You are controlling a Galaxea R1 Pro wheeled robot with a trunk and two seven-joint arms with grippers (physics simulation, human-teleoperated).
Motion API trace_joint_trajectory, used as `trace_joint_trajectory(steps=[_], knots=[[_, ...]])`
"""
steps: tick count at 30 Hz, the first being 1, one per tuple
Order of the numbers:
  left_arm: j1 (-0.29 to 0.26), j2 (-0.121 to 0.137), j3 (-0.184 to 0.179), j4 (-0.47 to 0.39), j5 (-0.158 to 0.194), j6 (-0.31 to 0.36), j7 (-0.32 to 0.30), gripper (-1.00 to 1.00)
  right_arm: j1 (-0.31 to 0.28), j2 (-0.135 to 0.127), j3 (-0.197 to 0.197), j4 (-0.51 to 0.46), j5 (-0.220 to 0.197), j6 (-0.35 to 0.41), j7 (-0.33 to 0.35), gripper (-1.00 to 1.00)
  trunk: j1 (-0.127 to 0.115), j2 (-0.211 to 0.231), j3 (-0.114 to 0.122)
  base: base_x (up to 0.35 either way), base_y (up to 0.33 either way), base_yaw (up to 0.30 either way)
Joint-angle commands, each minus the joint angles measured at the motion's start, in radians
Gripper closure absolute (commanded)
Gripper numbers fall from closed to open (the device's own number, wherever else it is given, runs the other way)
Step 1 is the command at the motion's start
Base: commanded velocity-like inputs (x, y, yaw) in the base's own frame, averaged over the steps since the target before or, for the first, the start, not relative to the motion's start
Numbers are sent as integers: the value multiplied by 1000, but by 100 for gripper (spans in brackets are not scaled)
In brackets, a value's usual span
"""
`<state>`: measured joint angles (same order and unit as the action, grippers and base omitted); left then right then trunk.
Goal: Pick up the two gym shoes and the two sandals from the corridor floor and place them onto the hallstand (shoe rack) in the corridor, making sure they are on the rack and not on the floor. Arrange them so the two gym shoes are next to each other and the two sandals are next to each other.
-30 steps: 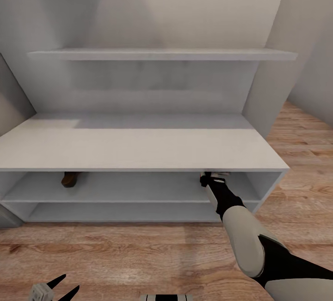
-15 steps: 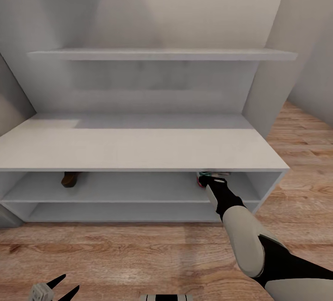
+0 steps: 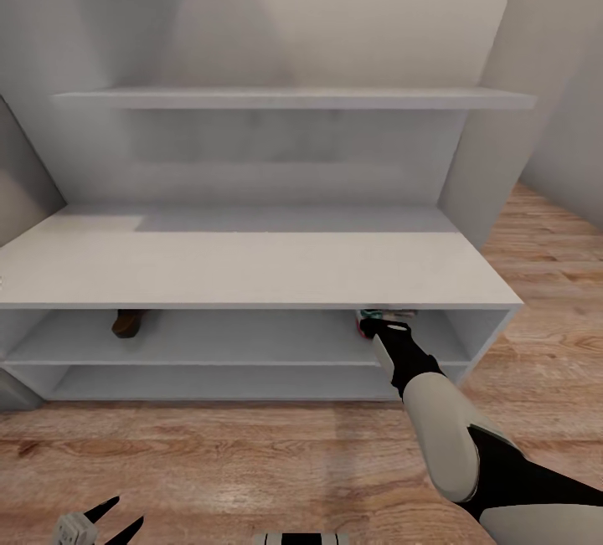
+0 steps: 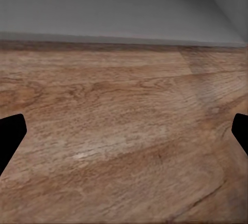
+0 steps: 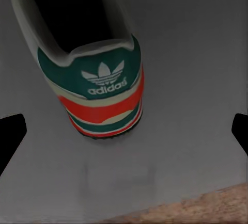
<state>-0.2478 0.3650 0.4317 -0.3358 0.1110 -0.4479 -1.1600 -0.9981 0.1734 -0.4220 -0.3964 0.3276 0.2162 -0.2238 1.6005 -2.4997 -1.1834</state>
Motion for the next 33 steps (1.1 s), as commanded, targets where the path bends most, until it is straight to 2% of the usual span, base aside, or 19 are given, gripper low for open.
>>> trace_joint_trajectory(steps=[1, 27, 33], knots=[[-1, 0, 2, 1, 1, -5, -4, -100, 0, 1, -4, -2, 9, 6, 0, -100, 0, 0, -1, -164, 0, 0], [-1, 0, 2, 2, 1, -5, -4, -100, 3, 1, -4, 2, 9, 5, 3, -100, 0, 0, -1, -315, 0, 0], [-1, 0, 3, 5, 1, -4, -3, -100, 26, 1, -4, 1, 8, -1, 9, -100, 0, 0, -1, -250, 0, 0]])
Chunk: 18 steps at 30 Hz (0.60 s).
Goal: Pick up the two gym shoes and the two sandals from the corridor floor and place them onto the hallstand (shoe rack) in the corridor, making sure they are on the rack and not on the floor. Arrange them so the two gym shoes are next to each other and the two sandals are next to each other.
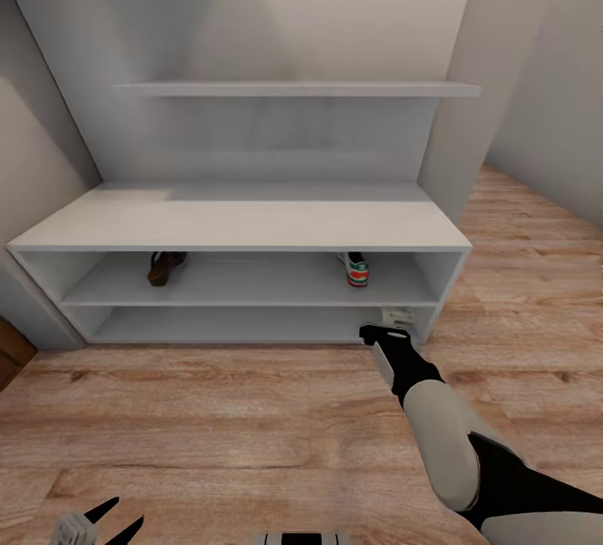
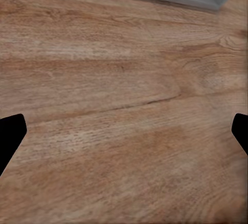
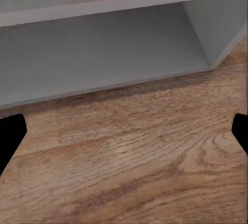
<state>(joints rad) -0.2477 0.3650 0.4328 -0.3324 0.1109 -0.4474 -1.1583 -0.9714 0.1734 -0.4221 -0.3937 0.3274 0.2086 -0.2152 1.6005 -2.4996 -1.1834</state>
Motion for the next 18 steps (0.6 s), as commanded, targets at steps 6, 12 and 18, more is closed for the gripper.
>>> trace_joint_trajectory(steps=[6, 12, 18], knots=[[-1, -2, 5, 4, 1, -5, 8, -100, 130, 1, -3, 8, 13, -84, 4, -100, 0, 0, -1, -40, 0, 0], [-1, -6, 7, 6, 1, -6, 22, -100, 243, 1, 1, 60, 51, -186, 5, -100, 0, 0, -1, -7, 0, 0], [-1, -7, 7, 9, 1, -7, 25, -100, 336, -47, 2, 142, 95, -310, 48, -100, 0, 0, -1, 0, 0, 0]])
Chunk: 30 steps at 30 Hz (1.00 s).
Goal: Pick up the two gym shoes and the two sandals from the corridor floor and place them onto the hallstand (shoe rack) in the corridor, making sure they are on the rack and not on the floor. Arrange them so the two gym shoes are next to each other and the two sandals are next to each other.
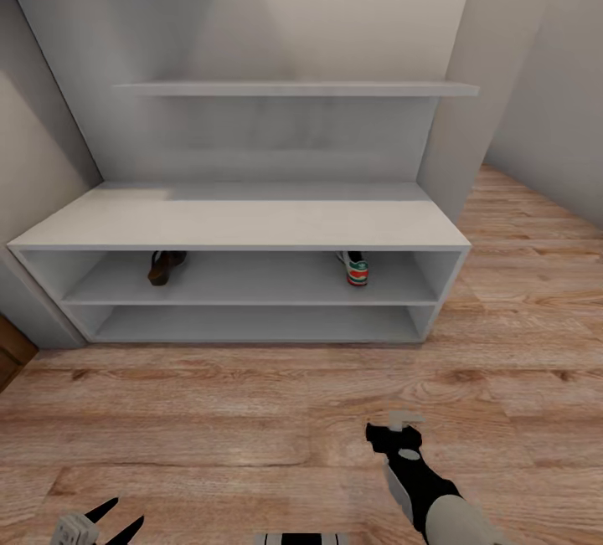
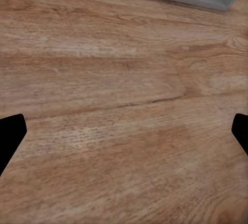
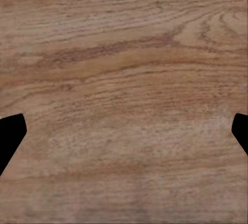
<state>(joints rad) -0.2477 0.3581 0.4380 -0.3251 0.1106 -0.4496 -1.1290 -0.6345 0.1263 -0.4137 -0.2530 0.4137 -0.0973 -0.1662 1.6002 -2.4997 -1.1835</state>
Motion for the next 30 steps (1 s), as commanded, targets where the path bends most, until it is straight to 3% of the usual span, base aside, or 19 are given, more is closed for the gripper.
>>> trace_joint_trajectory(steps=[1, 4, 5, 6, 14, 16, 20, 30], knots=[[-1, 0, 3, 2, 1, -4, -4, -100, 15, -16, -7, 19, 12, -34, 34, -100, 0, 0, -1, 0, 0, 0], [-1, 0, 3, 2, 1, -4, -3, -100, 33, -43, -7, 39, 16, -75, 105, -100, 0, 0, -1, 0, 0, 0], [-1, -1, 4, 3, 2, -4, 7, -100, 49, -83, -7, 51, 18, -107, 208, -100, 0, 0, -1, 0, 0, 0], [-1, -1, 4, 3, 2, -4, 12, -100, 51, -93, -7, 53, 18, -112, 233, -100, 0, 0, -1, 0, 0, 0], [-1, -6, 3, 3, 2, -4, 60, -100, 58, -166, -8, 57, 17, -126, 365, -100, 0, 0, -1, 0, 0, 0], [-1, -17, 3, 3, 1, -4, 71, -100, 59, -197, -8, 58, 15, -127, 388, -100, 0, 0, -1, 0, 0, 0], [-1, -24, 3, 4, 2, -4, 75, -100, 59, -212, -9, 60, 12, -127, 396, -100, 0, 0, -1, 0, 0, 0], [-1, -28, 5, 3, 4, -3, 83, -100, 65, -217, -10, 62, 10, -127, 398, -100, 0, 0, -1, 0, 0, 0]])
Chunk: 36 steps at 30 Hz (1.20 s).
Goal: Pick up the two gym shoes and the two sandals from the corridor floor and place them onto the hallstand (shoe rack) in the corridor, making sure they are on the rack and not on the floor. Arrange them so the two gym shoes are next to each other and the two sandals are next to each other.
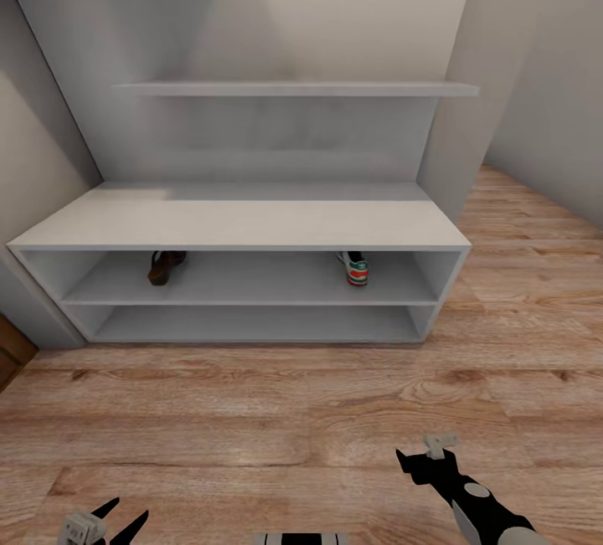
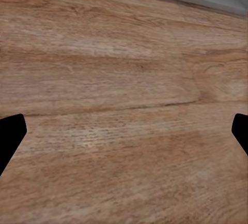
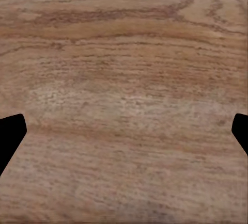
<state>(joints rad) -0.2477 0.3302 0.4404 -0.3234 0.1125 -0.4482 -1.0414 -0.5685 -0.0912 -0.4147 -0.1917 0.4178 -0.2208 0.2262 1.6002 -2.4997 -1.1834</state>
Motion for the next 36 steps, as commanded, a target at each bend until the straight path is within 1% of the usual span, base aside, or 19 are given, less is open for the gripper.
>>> trace_joint_trajectory(steps=[1, 2, 3, 7, 11, 15, 16, 18, 19, 24, 31, 36], knots=[[-1, 0, 3, 2, 2, -4, -4, -100, 3, 0, -9, 1, 6, -4, 5, -100, 0, 0, -1, 0, 0, 0], [-1, 0, 3, 1, 2, -4, -4, -100, 7, 0, -9, 1, 6, -4, 4, -100, 0, 0, -1, 0, 0, 0], [-1, -1, 4, 1, 2, -3, -1, -100, 56, 0, -10, 1, 6, -6, 1, -100, 0, 0, -1, 0, 0, -12], [-1, -1, 5, 1, 4, -3, -1, -100, 78, 0, -11, 0, 4, -6, 0, -100, 0, 0, -1, 0, 0, -133], [0, -1, 6, 1, 4, -3, -1, -100, 86, -1, -12, 0, -6, -6, -1, -100, 0, 0, -1, 0, 0, -223], [0, -2, 5, 1, 3, -3, -1, -100, 91, -9, -13, 0, -35, -7, -4, -100, 0, 0, -1, 0, 0, -255], [0, -2, 5, 1, 3, -3, 0, -100, 94, -15, -13, 0, -51, -6, -5, -100, 0, 0, -1, 0, 0, -261], [0, -2, 6, 1, 3, -3, 0, -100, 96, -21, -13, 0, -69, -7, -5, -100, 0, 0, -1, 0, 0, -263], [0, -2, 6, 1, 3, -3, 0, -100, 99, -24, -12, 0, -86, -7, -5, -100, 0, 0, -1, 0, 0, -265], [0, -2, 6, 2, 3, -3, 0, -100, 108, -30, -12, 0, -117, -9, -5, -100, 0, 0, -1, 0, 0, -266], [0, -2, 6, 2, 6, -2, -1, -100, 127, -32, -13, -1, -128, -16, -6, -100, 0, 0, -1, 0, 0, -267], [1, -2, 6, 1, 7, -2, -1, -100, 133, -41, -13, -1, -130, -23, -7, -100, -19, 34, 15, 0, 0, -268]])
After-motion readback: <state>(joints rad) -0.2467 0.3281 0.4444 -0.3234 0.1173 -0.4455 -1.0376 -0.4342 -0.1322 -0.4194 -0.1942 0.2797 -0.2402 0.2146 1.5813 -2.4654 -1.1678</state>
